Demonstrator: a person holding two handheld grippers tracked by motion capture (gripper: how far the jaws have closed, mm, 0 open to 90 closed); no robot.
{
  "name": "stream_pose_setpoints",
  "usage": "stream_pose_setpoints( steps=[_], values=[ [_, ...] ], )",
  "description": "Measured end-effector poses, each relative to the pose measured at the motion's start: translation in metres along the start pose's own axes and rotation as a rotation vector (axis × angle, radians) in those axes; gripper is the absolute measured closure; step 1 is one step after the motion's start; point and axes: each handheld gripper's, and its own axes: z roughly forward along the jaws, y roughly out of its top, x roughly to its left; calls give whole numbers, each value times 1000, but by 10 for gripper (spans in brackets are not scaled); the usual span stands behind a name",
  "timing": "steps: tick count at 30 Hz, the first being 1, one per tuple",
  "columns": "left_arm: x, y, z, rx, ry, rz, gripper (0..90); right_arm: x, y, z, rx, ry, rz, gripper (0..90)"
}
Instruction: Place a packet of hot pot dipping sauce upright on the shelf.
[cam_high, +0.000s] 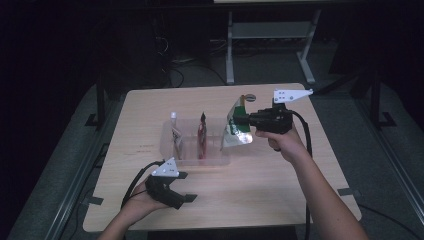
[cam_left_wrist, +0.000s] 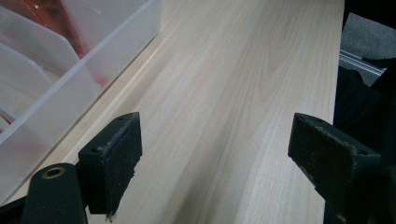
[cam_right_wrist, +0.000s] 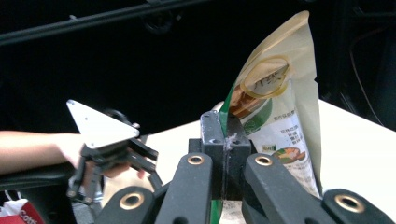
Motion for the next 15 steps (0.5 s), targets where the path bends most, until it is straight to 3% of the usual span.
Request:
stream_pose_setpoints(
  steps=[5, 15],
  values=[
    [0, -1, 1, 12, 0, 3, 172, -10, -7, 1, 33, -38, 15, 900],
    [-2, -2, 6, 29, -4, 14, 172, -21, -26, 2, 55, -59, 57, 899]
  ],
)
